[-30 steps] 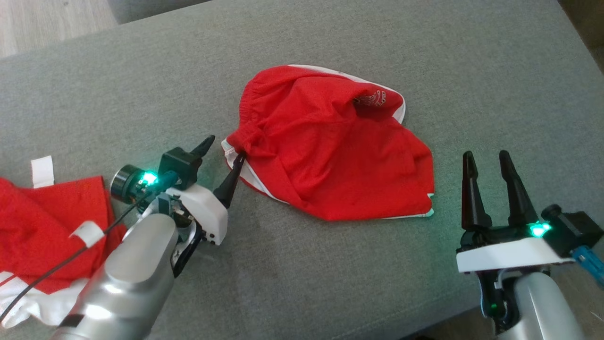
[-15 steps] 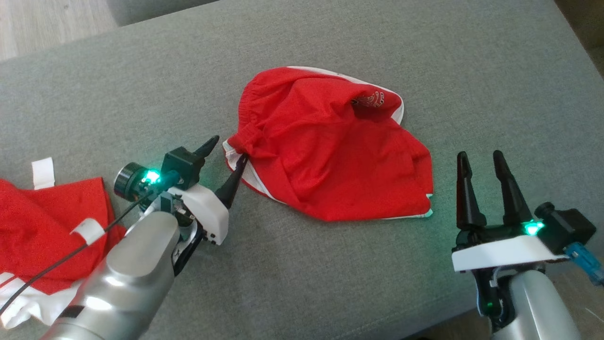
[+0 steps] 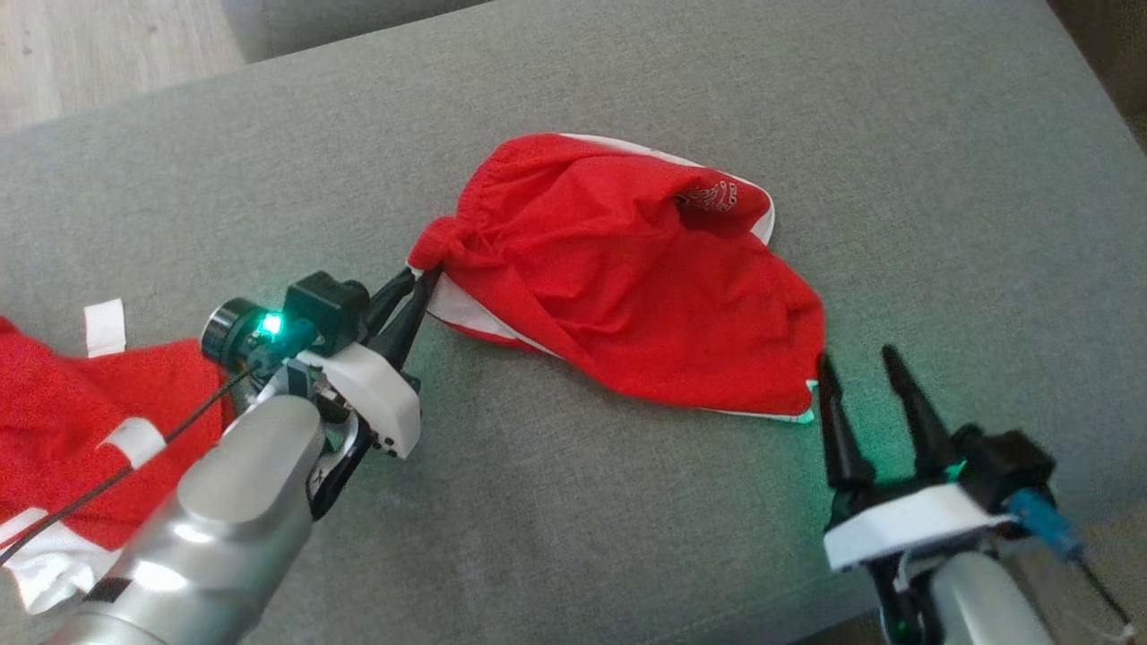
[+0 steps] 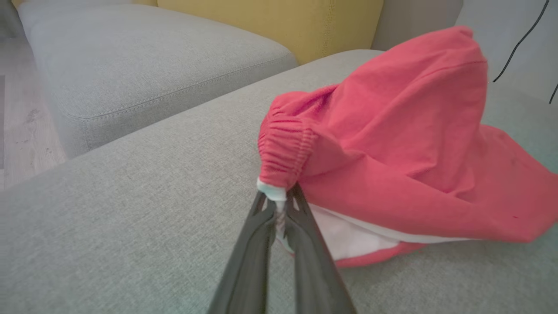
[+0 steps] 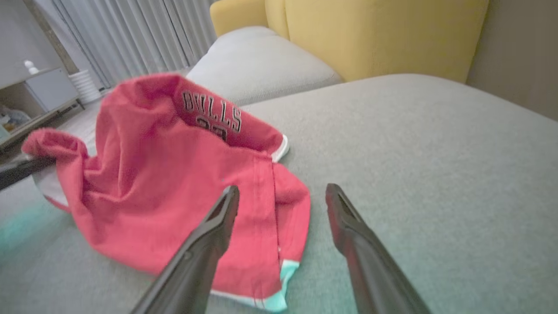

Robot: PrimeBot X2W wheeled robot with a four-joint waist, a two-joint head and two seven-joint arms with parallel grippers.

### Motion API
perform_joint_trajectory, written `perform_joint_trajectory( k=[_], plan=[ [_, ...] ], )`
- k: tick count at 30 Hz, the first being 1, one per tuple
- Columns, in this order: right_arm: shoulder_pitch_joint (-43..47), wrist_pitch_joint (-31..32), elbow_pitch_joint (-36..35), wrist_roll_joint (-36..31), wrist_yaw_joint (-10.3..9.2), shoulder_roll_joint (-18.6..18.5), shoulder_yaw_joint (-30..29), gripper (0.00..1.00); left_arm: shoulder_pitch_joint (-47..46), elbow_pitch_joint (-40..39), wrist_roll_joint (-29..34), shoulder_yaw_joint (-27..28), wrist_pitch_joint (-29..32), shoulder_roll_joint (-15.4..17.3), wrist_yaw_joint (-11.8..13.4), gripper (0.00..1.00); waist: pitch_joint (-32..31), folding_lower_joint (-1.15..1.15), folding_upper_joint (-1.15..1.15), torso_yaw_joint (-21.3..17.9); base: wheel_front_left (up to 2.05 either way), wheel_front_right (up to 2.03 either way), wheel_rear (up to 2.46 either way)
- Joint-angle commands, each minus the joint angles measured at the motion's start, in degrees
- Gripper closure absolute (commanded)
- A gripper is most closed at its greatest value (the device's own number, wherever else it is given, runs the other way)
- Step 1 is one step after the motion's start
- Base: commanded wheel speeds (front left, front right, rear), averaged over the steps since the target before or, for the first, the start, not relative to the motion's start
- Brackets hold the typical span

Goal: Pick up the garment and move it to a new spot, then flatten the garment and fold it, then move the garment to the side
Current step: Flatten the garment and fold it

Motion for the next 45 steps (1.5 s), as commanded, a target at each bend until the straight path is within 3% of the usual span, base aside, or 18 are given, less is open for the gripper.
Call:
perform_joint_trajectory(
  k=[1, 19, 45],
  plan=[
    [0.2, -0.6, -0.7, -0.8, -0.04, -0.2, 1.8, 0.0, -2.3, -1.6, -0.5, 1.7, -0.5, 2.0, 0.1, 1.0, -0.3, 0.0, 0.0, 0.1, 0.0, 0.0, 0.0],
    [-3.7, 6.0, 10.2, -5.8, -0.04, -0.2, 8.2, 0.0, -1.8, -3.0, -5.0, 3.0, 4.4, 3.0, 0.5, 1.0, -1.8, 0.0, 0.0, -0.8, 0.0, 0.0, 0.0],
    [-8.6, 4.8, 18.8, -6.7, -0.04, -0.2, 9.8, 0.0, -2.0, -4.0, -5.3, 1.5, 5.0, 3.1, 0.9, 1.0, -2.0, 0.0, 0.0, -0.1, 0.0, 0.0, 0.0]
  ],
)
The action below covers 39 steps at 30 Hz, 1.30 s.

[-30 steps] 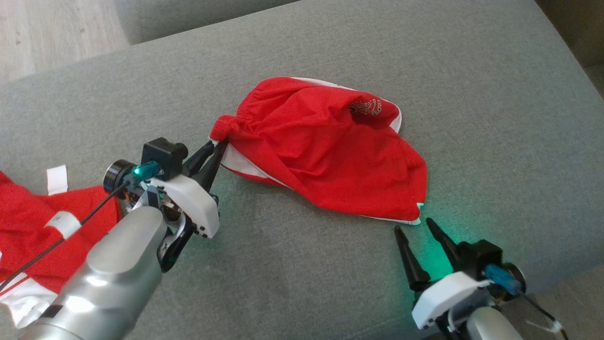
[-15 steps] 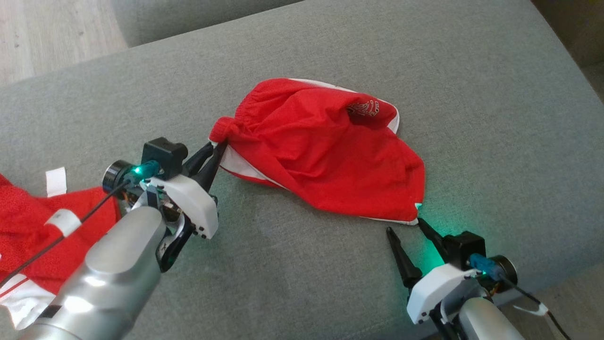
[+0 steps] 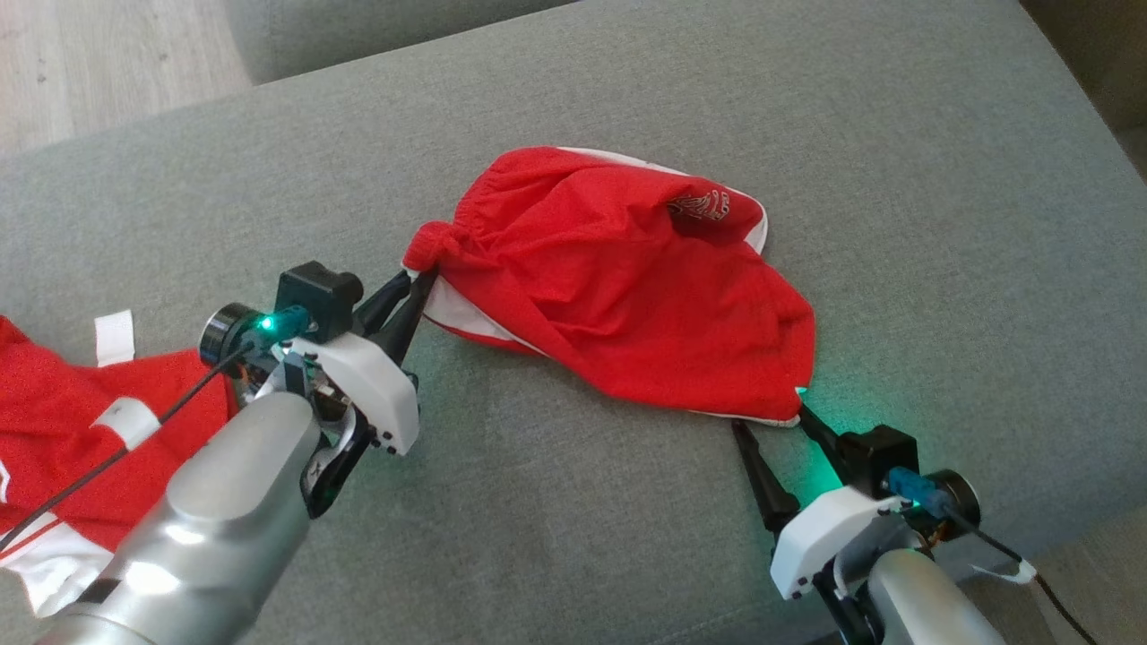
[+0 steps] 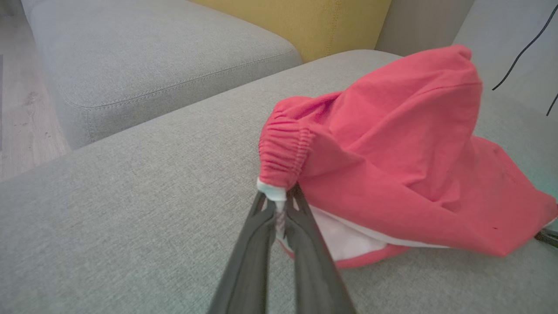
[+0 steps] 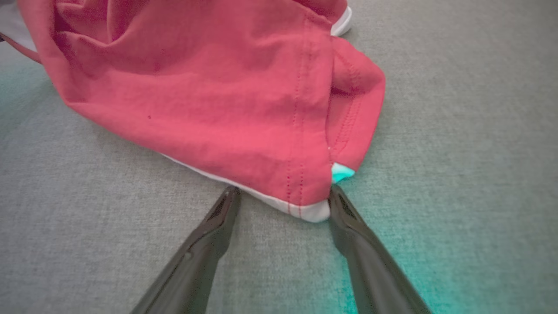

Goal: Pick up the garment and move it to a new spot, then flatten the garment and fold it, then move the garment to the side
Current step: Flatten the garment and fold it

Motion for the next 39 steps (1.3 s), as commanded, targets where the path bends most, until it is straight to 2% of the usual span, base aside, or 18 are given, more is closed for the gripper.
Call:
perform_joint_trajectory(
  k=[1, 2, 3, 4, 5, 15, 21, 28, 32, 39],
  plan=[
    [-1.4, -0.4, -0.6, -0.3, -0.04, -0.1, 1.6, 0.0, -2.2, -1.6, -0.5, 1.6, -0.1, 2.0, 0.4, 1.0, 0.0, 0.0, 0.0, 0.1, 0.0, 0.0, 0.0],
    [-1.5, -0.4, -0.4, -0.3, -0.04, -0.1, 1.7, 0.0, -2.2, -1.6, -0.5, 1.6, -0.1, 2.0, 0.4, 1.0, 0.0, 0.0, 0.0, 0.1, 0.0, 0.0, 0.0],
    [-1.5, -0.4, -0.2, -0.3, -0.04, -0.1, 1.7, 0.2, -2.2, -1.7, -0.5, 1.5, -0.1, 2.0, 0.4, 1.0, 0.1, 0.0, 0.0, 0.2, 0.0, 0.0, 0.0],
    [-1.7, -0.3, 0.0, -0.3, -0.04, -0.1, 1.7, 0.73, -2.2, -1.7, -0.5, 1.5, -0.1, 2.0, 0.4, 1.0, 0.1, 0.0, 0.0, 0.2, 0.0, 0.0, 0.0],
    [-1.8, -0.3, 0.1, -0.4, -0.04, -0.1, 1.7, 1.0, -2.2, -1.8, -0.5, 1.4, -0.2, 2.0, 0.5, 1.0, 0.1, 0.0, 0.0, 0.2, 0.0, 0.0, 0.0],
    [-2.3, -0.7, -0.1, -0.3, -0.04, -0.1, 0.4, 1.0, -1.9, -2.1, -1.1, 1.6, -0.3, 3.3, 0.6, 1.0, 0.1, 0.0, 0.0, 0.1, 0.0, 0.0, 0.0],
    [-1.0, -0.4, -3.8, 0.6, -0.04, -0.3, -0.3, 1.0, -1.3, -3.0, -2.1, 2.2, 0.1, 5.0, 0.9, 1.0, -2.0, 0.0, 0.0, -0.1, 0.0, 0.0, 0.0],
    [0.5, 2.9, -11.5, 4.4, -0.04, -2.7, 1.7, 1.0, -1.4, -4.6, -2.8, 2.6, 1.7, 6.8, 1.1, 1.0, -4.8, 0.0, 0.0, 0.0, 0.0, 0.0, 0.0],
    [0.6, 5.8, -18.6, 7.6, -0.04, -4.2, 1.8, 1.0, -1.7, -6.4, -3.6, 2.9, 3.5, 7.9, 1.3, 1.0, -6.3, 0.0, 0.0, -0.1, 0.0, 0.0, 0.0],
    [-2.2, 12.5, -30.2, 9.4, -0.04, -7.5, 1.1, 1.0, -3.1, -13.6, -7.7, 5.6, 6.9, 9.2, 1.6, 1.0, -8.4, 0.0, 0.0, 0.7, 0.0, 0.0, 0.0]
  ],
)
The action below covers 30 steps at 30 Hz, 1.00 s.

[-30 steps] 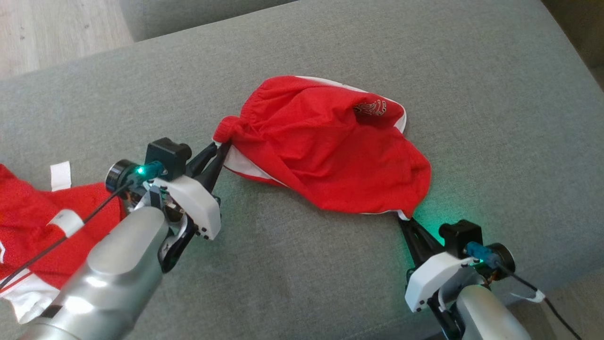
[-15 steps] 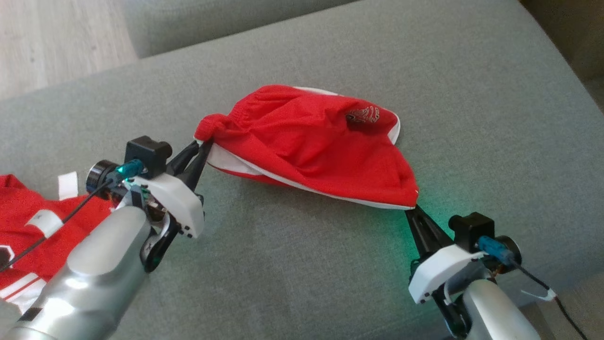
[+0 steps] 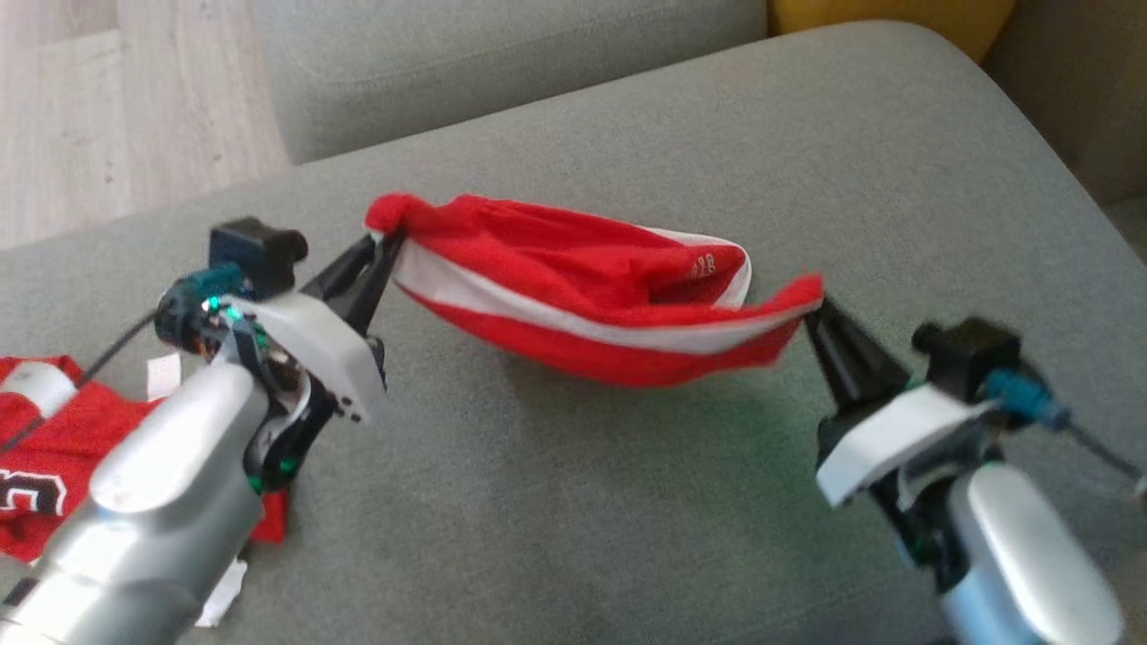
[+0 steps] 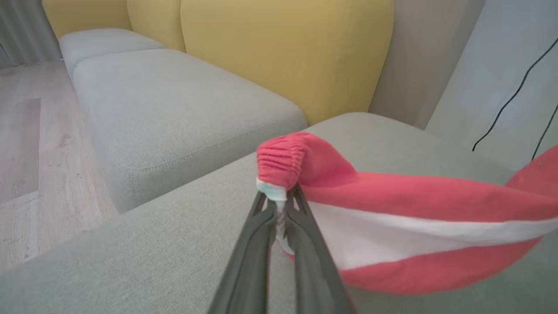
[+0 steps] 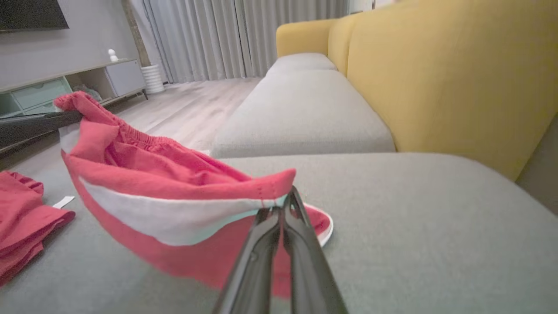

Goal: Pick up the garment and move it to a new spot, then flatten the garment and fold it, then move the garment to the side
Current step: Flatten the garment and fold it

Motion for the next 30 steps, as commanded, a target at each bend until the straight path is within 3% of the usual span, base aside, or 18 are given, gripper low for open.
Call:
perform_joint_trajectory(
  k=[1, 8, 15, 18, 30],
  plan=[
    [-4.3, 1.1, -3.7, 0.4, -0.04, -1.2, 0.5, 1.0, -4.1, -3.3, -0.8, 3.7, 0.3, 2.9, 0.8, 1.0, -0.7, 0.0, 0.0, 0.5, 0.0, 0.0, 0.0],
    [-15.4, 4.5, -8.8, -1.0, -0.04, -4.8, -2.9, 1.0, -7.8, -12.9, -1.4, 7.5, 0.5, 4.8, 4.1, 1.0, -2.3, 0.0, 0.0, 2.7, 0.0, 0.0, 0.0],
    [-24.9, 3.7, -5.8, -3.9, -0.04, -5.7, -5.4, 1.0, -9.3, -17.4, 0.1, 9.9, -3.8, 3.8, 7.8, 1.0, -3.3, 0.0, 0.0, 5.5, 0.0, 0.0, 0.0],
    [-25.4, 4.7, -3.0, -6.9, -0.04, -8.1, -1.1, 1.0, -7.8, -18.1, 0.0, 10.3, -4.8, 3.6, 9.0, 1.0, -3.7, 0.0, 0.0, 6.3, 0.0, 0.0, 0.0],
    [-21.8, 6.3, -1.0, -4.8, -0.04, -8.1, -2.3, 1.0, -0.3, -25.7, -3.1, 8.9, -1.8, 5.5, 10.4, 1.0, -3.2, 0.0, 0.0, 7.6, 0.0, 0.0, 0.0]
  ],
)
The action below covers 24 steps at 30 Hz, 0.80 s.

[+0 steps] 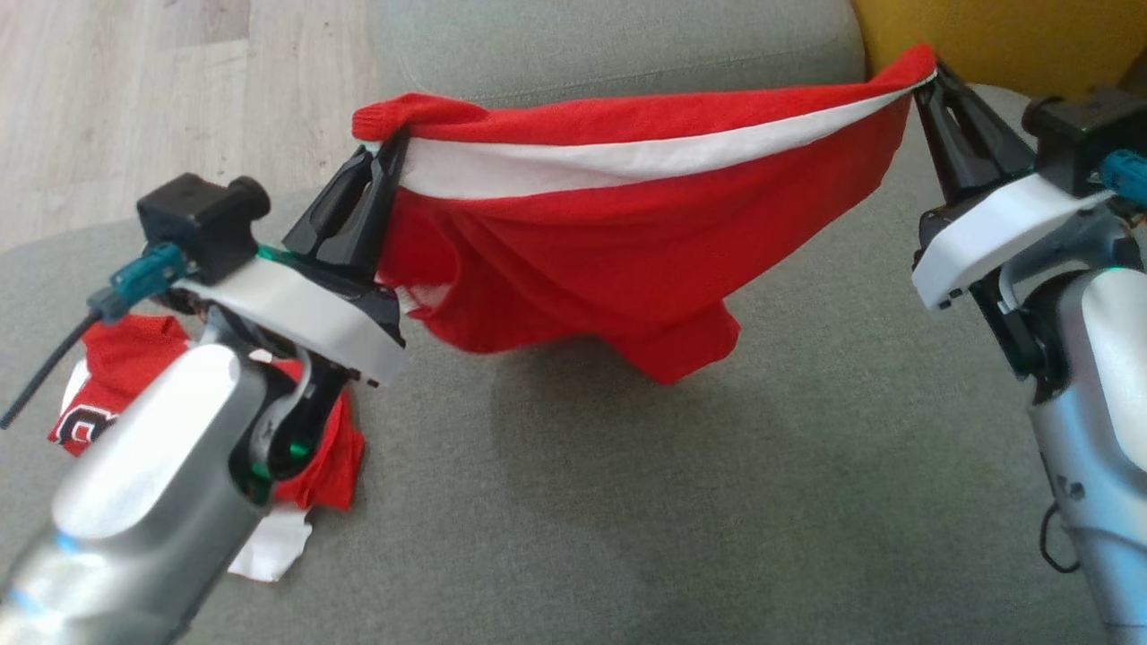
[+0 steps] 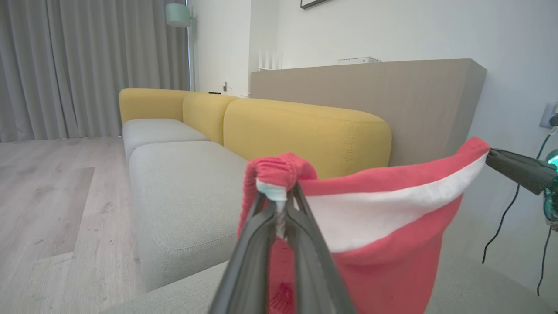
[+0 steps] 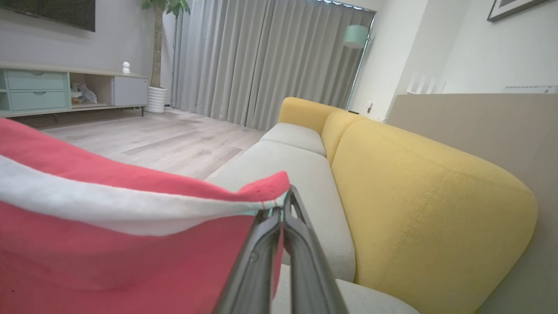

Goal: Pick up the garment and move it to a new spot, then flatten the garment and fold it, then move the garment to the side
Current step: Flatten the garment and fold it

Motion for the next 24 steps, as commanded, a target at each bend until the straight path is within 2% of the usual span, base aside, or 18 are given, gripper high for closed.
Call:
perform_joint_trajectory(
  k=[1, 5, 9, 11, 14, 17, 21, 24],
  plan=[
    [-1.3, 0.8, -2.4, 0.7, -0.04, -0.5, 0.6, 1.0, -3.1, -2.3, -0.7, 3.0, 0.8, 2.8, 0.5, 1.0, 0.7, 0.0, 0.0, -0.2, 0.0, 0.0, 0.0],
    [-2.4, 1.9, -2.7, 0.7, -0.04, -1.1, 1.3, 1.0, -4.5, -2.7, -1.7, 3.0, 3.4, 3.3, 0.4, 1.0, 3.0, 0.0, 0.0, -0.5, 0.0, 0.0, 0.0],
    [-6.9, 2.9, -1.3, 1.7, -0.04, -1.4, 2.6, 1.0, -9.3, -1.1, -3.5, 4.0, 7.0, 3.3, -0.5, 1.0, 8.1, 0.0, 0.0, -1.3, 0.0, 0.0, 0.0],
    [-11.1, 2.7, 0.8, 2.3, -0.04, -1.5, 2.9, 1.0, -13.3, 1.4, -3.0, 4.6, 8.1, 3.4, -0.9, 1.0, 11.6, 0.0, 0.0, -1.9, 0.0, 0.0, 0.0],
    [-18.4, -0.5, 6.1, 2.4, -0.04, -0.8, 3.2, 1.0, -19.6, 7.1, -1.4, 4.4, 8.7, 2.6, -2.8, 1.0, 15.8, 0.0, 0.0, -2.4, 0.0, 0.0, 0.0],
    [-26.4, -4.5, 13.0, 2.4, -0.04, 0.4, 3.3, 1.0, -27.8, 13.5, 1.3, 4.9, 6.4, 0.7, -4.3, 1.0, 19.2, 0.0, 0.0, -2.6, 0.0, 0.0, 0.0],
    [-37.1, -11.3, 22.1, 0.7, -0.04, 2.7, 0.2, 1.0, -38.9, 22.0, 5.0, 5.0, 1.8, -2.2, -6.9, 1.0, 22.3, 0.0, 0.0, -2.5, 0.0, 0.0, 0.0],
    [-42.4, -16.0, 28.8, -1.4, -0.04, 4.2, -2.2, 1.0, -44.7, 27.7, 6.6, 5.5, -2.4, -4.4, -7.8, 1.0, 23.6, 0.0, 0.0, -2.4, 0.0, 0.0, 0.0]
  ],
)
